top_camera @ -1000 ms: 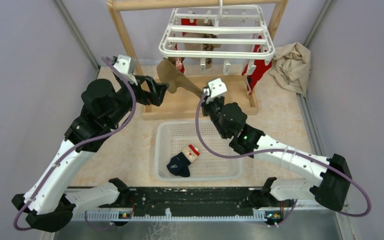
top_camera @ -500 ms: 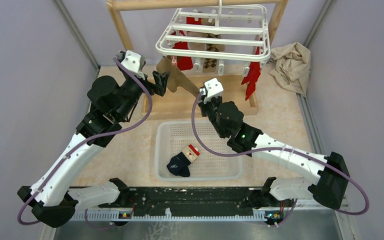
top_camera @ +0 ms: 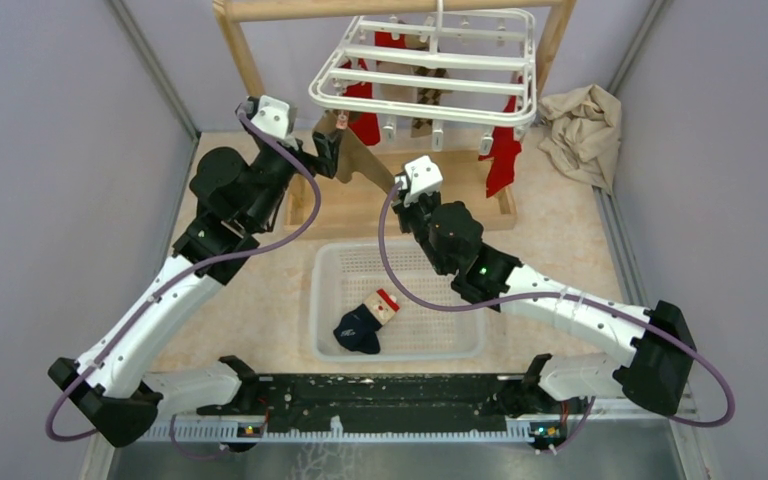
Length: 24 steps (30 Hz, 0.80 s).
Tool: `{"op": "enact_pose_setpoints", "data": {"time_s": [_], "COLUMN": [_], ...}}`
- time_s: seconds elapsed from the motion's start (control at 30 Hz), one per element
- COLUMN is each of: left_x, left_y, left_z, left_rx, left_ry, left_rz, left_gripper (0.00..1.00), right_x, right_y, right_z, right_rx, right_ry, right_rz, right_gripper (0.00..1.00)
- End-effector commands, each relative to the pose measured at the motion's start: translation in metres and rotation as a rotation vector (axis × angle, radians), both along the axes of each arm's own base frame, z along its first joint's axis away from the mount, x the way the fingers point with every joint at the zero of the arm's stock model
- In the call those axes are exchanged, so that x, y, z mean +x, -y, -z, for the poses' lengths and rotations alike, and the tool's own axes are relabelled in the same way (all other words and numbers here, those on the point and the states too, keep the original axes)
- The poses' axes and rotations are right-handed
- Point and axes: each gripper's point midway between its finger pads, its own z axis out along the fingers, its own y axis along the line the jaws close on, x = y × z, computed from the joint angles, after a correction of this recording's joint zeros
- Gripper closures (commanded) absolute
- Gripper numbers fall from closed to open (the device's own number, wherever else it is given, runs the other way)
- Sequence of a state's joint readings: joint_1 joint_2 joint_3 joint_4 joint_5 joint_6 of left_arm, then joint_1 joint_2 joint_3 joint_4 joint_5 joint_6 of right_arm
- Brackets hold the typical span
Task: Remove the socks clipped to the hanger
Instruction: Remove the sock from the hanger.
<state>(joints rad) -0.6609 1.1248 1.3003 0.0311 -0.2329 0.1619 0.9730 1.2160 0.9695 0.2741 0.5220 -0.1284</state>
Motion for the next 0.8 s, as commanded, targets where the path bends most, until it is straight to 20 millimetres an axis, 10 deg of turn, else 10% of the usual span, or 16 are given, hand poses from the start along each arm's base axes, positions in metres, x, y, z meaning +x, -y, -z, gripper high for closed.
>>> {"op": "enact_pose_setpoints", "data": {"time_s": [0.0, 0.77], "left_x": [0.001, 0.012], "left_y": [0.000, 0.010], "left_z": [-0.018, -0.022], "left_rx": [-0.076, -0.127], "left_ry": [0.061, 0.097], "left_rz": [0.013, 0.068], "left_gripper": [0.03, 0.05], "right_x": [-0.004, -0.005], "right_y": [0.000, 0.005], "right_z": [-0.028, -0.024], "right_rx": [0.057, 0.042], "right_ry": [0.045, 0.049], "right_rz": [-0.007, 0.005], "right_gripper": [1.00, 1.00]}}
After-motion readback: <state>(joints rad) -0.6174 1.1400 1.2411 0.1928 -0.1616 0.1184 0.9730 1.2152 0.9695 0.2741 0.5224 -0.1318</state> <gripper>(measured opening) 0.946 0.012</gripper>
